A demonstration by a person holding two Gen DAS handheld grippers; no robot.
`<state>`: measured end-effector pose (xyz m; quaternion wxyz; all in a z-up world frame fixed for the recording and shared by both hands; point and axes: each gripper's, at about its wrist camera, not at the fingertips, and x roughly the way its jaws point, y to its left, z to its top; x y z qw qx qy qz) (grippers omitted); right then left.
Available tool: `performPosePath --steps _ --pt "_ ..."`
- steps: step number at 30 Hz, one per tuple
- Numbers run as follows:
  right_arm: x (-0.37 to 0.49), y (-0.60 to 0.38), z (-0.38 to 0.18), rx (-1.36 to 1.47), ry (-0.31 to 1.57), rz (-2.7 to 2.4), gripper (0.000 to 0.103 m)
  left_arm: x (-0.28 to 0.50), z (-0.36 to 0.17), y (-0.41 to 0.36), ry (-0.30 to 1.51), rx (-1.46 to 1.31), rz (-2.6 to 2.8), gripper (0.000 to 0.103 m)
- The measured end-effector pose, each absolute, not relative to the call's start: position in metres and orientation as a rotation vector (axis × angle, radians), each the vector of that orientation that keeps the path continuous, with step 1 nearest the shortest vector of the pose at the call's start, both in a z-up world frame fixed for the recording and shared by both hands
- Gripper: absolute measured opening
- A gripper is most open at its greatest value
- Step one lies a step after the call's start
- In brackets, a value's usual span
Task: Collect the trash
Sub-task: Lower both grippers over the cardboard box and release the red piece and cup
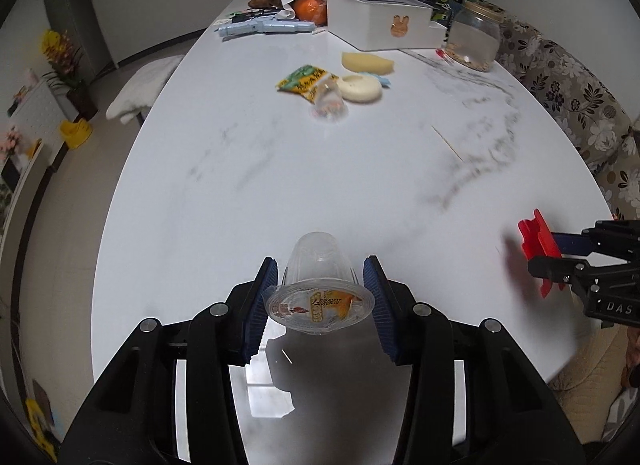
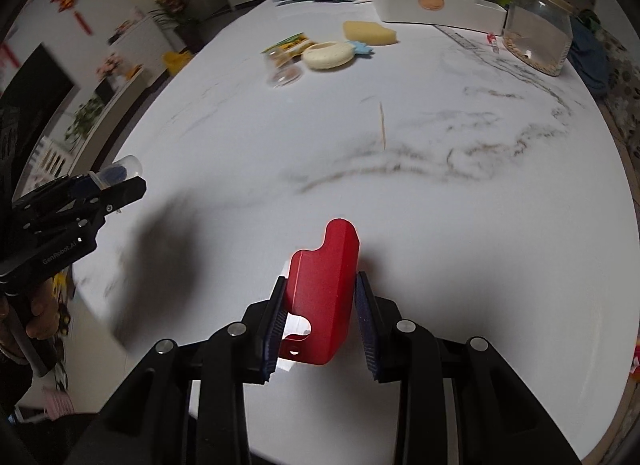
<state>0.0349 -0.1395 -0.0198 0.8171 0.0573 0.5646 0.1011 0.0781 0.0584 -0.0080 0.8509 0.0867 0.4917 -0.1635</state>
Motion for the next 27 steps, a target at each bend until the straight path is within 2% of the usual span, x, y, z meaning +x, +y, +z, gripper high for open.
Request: performPosePath --steps 7,12,13,14,15,16,17,20,27 --pt "-0.065 -0.14 -0.004 0.064 1.237 0.405 0.033 -0.037 -0.005 0.039 1.065 0.251 -0.421 0.045" --pt "-0.114 -0.138 -0.024 0.01 1.312 0.474 0.034 -0.102 -0.029 0.017 1.149 0.355 -0.579 0.046" --pt "-0.118 -0.138 -0.032 0.006 1.333 0.477 0.034 -0.106 -0.036 0.014 1.17 0.366 -0.594 0.047" --pt "-0.12 -0.139 -0.039 0.006 1.35 0.475 0.034 -0.11 -0.045 0.009 1.199 0.378 -0.612 0.057" --pt "-0.121 -0.139 -0.045 0.004 1.361 0.473 0.046 -0.112 -0.054 0.005 1.225 0.394 -0.62 0.073" --pt "-0.123 -0.139 -0.053 -0.002 1.372 0.47 0.054 -0.112 -0.061 0.001 1.234 0.413 -0.612 0.076" --pt "-0.124 -0.14 -0.057 -0.008 1.372 0.462 0.06 -0.111 -0.064 -0.001 1.238 0.421 -0.613 0.076" --pt "-0.126 -0.145 -0.058 0.007 1.374 0.456 0.06 -0.105 -0.071 -0.003 1.272 0.411 -0.624 0.076" --pt "-0.087 -0.163 -0.02 0.038 1.256 0.425 0.06 -0.083 -0.054 0.007 1.227 0.377 -0.596 0.076"
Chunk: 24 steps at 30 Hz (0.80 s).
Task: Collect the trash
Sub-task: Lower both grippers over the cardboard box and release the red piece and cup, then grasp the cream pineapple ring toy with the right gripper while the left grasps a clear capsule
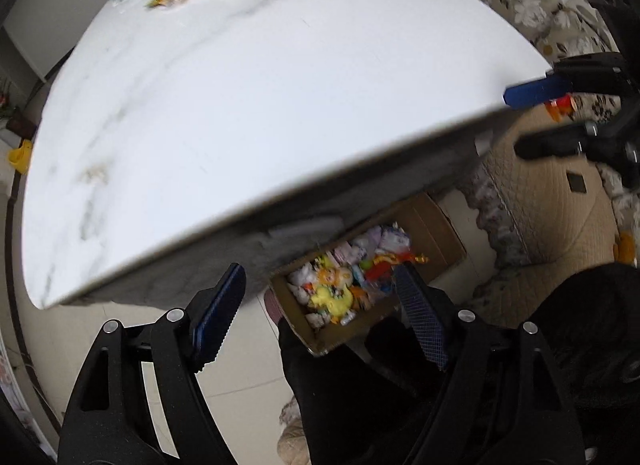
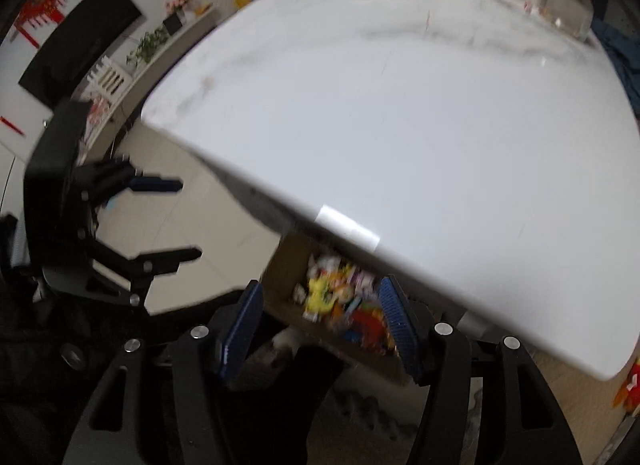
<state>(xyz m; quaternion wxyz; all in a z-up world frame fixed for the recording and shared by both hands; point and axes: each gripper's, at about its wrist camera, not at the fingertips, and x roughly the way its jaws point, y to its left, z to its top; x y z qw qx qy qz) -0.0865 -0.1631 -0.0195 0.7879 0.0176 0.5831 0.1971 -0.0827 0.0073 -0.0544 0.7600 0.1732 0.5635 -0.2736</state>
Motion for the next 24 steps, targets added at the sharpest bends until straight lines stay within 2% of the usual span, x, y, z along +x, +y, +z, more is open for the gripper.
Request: performPosePath --steps 4,10,16,19,24 --pt "-0.022 -0.168 0.0 0.027 1.172 0.374 0.06 -0.048 -0.036 0.018 1.167 0.347 -0.561 0.076" --pt "0.103 -0.157 0.01 0.085 1.074 0.274 0.067 0.021 -0.029 0.039 1.125 0.278 -0.452 0.076" --pt "0.243 -0.143 -0.016 0.332 1.095 0.05 0.072 0.094 -0.031 0.066 1.088 0.22 -0.354 0.076" --pt "0.282 -0.134 -0.034 0.421 1.117 -0.05 0.072 0.121 -0.031 0.079 1.099 0.187 -0.357 0.076" --pt "0.327 -0.103 -0.053 0.362 1.148 -0.134 0.072 0.157 -0.036 0.092 1.098 0.183 -0.381 0.076"
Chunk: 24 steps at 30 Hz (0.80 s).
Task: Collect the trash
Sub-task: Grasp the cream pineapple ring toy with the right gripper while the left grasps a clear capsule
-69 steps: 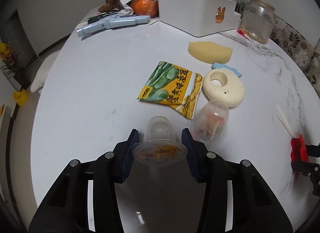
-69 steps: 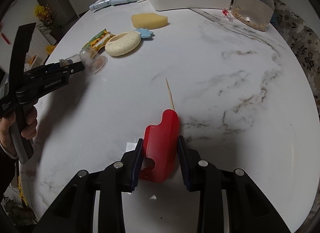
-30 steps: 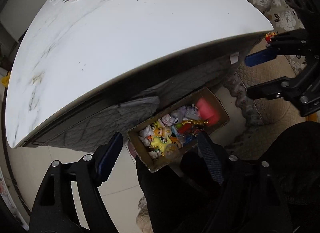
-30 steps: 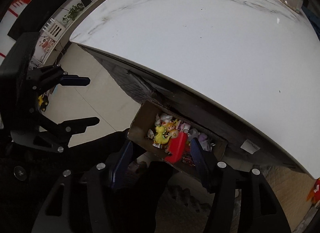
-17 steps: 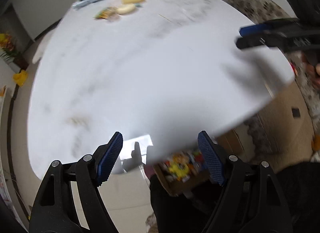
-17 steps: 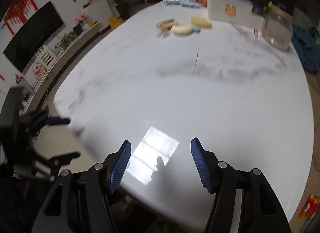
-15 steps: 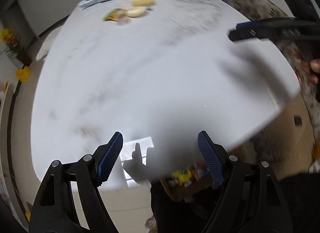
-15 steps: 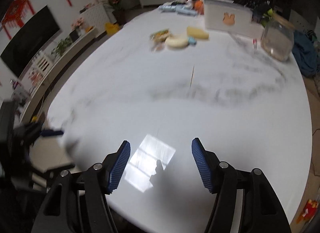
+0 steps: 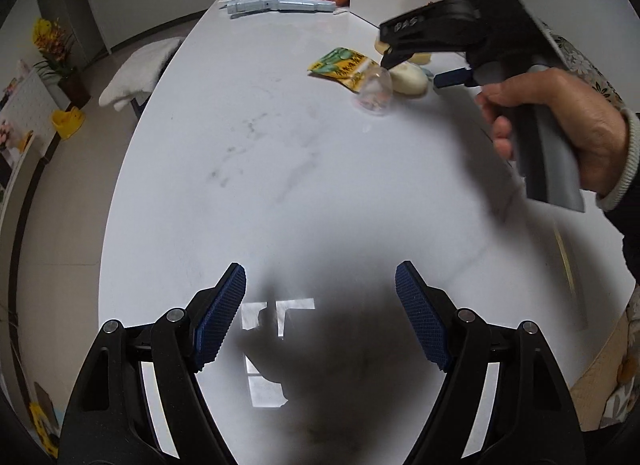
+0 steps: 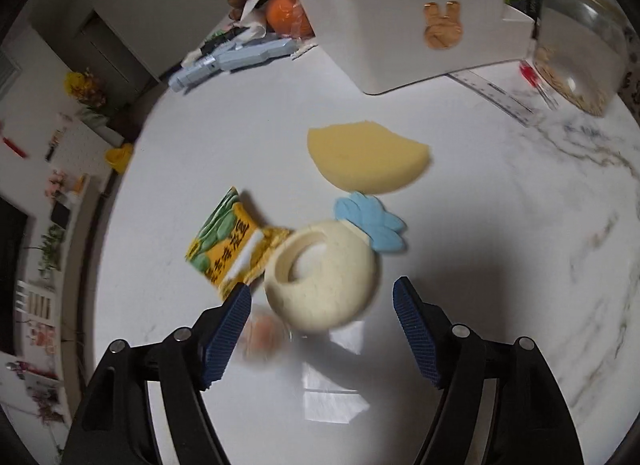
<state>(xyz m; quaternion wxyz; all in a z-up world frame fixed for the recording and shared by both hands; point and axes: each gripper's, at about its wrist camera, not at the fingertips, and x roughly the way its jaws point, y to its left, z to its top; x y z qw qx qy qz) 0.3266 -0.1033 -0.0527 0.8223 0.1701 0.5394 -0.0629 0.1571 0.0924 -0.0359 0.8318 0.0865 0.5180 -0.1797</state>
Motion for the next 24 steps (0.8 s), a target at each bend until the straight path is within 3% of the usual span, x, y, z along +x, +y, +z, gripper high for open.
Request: performPosePath --steps 4,6,13,17,20,21,22,23,24 --pt "0.338 -0.091 -0.061 0.235 1.15 -0.179 0.075 0.181 -0.04 0.091 1.089 0.195 -0.411 0.076" --pt "0.334 -0.093 -0.061 0.186 1.155 -0.167 0.063 0.194 -0.043 0.088 1.091 0.182 -0.425 0.076" --pt "0.279 -0.122 -0.065 0.081 1.166 -0.073 0.063 0.242 -0.056 0.039 1.029 0.175 -0.475 0.076" --pt "0.252 -0.138 -0.066 0.076 1.151 -0.063 0.07 0.275 -0.068 -0.001 0.978 0.259 -0.465 0.075" --pt "0.237 -0.147 -0.064 0.091 1.129 -0.079 0.062 0.293 -0.08 -0.019 0.976 0.297 -0.466 0.076" --pt "0.234 -0.148 -0.063 0.096 1.123 -0.079 0.051 0.294 -0.082 -0.019 0.971 0.296 -0.468 0.071" --pt "0.23 -0.149 -0.062 0.098 1.12 -0.076 0.047 0.294 -0.081 -0.019 0.958 0.286 -0.473 0.064" --pt "0.227 -0.15 -0.061 0.103 1.118 -0.07 0.041 0.295 -0.08 -0.02 0.961 0.265 -0.515 0.042" --pt "0.224 -0.153 -0.061 0.118 1.112 -0.064 0.029 0.294 -0.078 -0.023 0.961 0.27 -0.516 0.039"
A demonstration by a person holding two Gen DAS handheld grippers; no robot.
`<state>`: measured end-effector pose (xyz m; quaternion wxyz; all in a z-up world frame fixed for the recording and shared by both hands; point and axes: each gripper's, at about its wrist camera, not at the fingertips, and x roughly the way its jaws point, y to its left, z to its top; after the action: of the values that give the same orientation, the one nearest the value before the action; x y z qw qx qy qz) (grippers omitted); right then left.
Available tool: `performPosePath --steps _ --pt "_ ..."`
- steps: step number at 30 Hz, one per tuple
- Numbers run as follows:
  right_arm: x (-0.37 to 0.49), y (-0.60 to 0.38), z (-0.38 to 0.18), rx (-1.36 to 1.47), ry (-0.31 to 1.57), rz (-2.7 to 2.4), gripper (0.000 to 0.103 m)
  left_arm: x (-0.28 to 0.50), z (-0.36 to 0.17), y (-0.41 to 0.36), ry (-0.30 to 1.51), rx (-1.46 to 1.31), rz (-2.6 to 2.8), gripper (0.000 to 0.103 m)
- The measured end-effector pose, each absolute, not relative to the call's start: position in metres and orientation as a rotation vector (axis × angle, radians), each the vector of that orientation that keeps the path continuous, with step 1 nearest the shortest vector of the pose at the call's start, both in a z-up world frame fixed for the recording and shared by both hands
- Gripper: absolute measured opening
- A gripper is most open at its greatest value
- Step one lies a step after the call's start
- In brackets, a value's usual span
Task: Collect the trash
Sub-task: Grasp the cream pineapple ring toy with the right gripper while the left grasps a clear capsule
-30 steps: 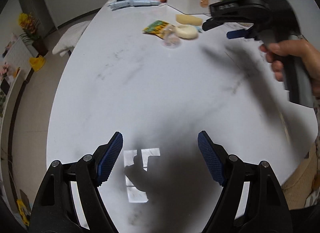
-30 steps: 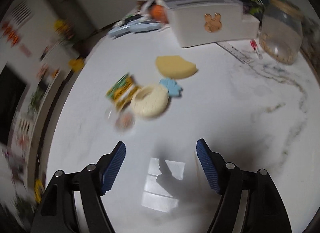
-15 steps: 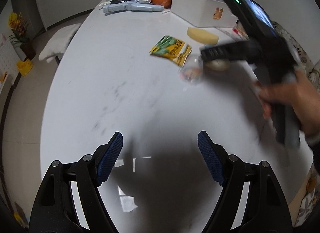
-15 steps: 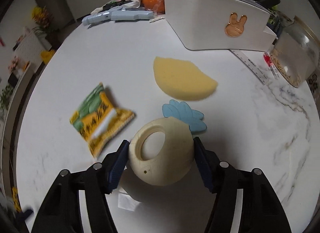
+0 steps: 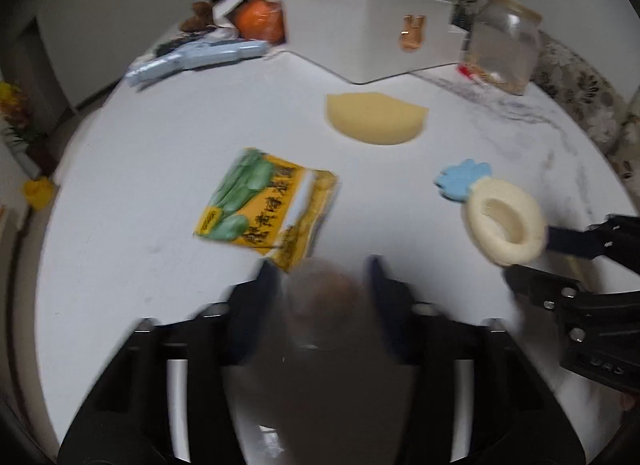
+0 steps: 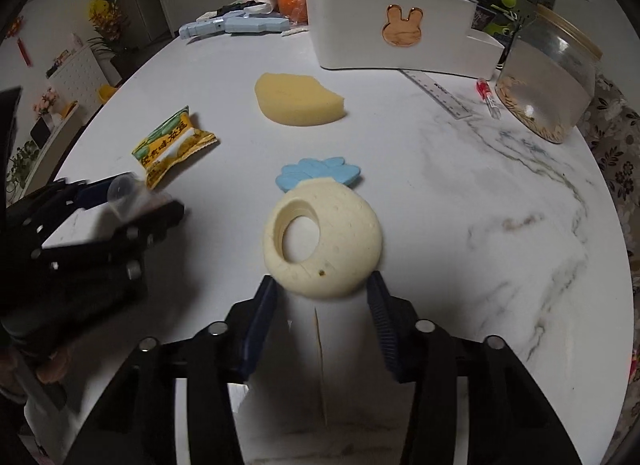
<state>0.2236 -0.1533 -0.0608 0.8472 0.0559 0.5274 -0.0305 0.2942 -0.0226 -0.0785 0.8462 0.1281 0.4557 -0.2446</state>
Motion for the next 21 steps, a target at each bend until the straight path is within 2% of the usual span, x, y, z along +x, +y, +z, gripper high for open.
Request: performPosePath --steps 2,5,6,7,8,9,10,12,14,19,21 --pt "0.223 -0.16 -0.062 0.164 1.115 -0.051 0.0 0.289 -0.078 -0.027 0.954 0.299 -0.5 0.039" --pt "0.221 -0.167 -0.062 0.194 1.133 -0.027 0.001 0.275 -0.076 -0.023 0.961 0.288 -0.494 0.038" --pt "0.221 -0.168 -0.059 0.186 1.128 -0.027 0.008 0.27 -0.075 -0.021 0.961 0.286 -0.48 0.038" --pt "0.219 -0.169 -0.052 0.189 1.093 -0.014 0.019 0.264 -0.073 -0.017 0.964 0.28 -0.467 0.038" --pt "0.219 -0.169 -0.049 0.188 1.076 -0.014 0.059 0.259 -0.071 -0.012 0.966 0.267 -0.461 0.038" --pt "0.219 -0.169 -0.044 0.186 1.052 -0.024 0.082 0.255 -0.069 -0.008 0.966 0.255 -0.453 0.038" --pt "0.219 -0.169 -0.04 0.198 1.023 -0.014 0.081 0.253 -0.068 -0.005 0.966 0.247 -0.448 0.039" --pt "0.23 -0.17 -0.038 0.222 1.025 -0.021 0.071 0.248 -0.067 0.005 0.978 0.234 -0.435 0.038" --pt "0.24 -0.171 -0.036 0.193 1.02 -0.036 0.068 0.243 -0.066 0.013 0.993 0.223 -0.428 0.039" --pt "0.277 -0.172 -0.043 0.064 1.097 0.113 0.069 0.23 -0.06 0.039 1.009 0.183 -0.441 0.039" --pt "0.289 -0.166 -0.046 -0.023 1.118 0.23 0.074 0.225 -0.056 0.048 1.004 0.173 -0.448 0.039"
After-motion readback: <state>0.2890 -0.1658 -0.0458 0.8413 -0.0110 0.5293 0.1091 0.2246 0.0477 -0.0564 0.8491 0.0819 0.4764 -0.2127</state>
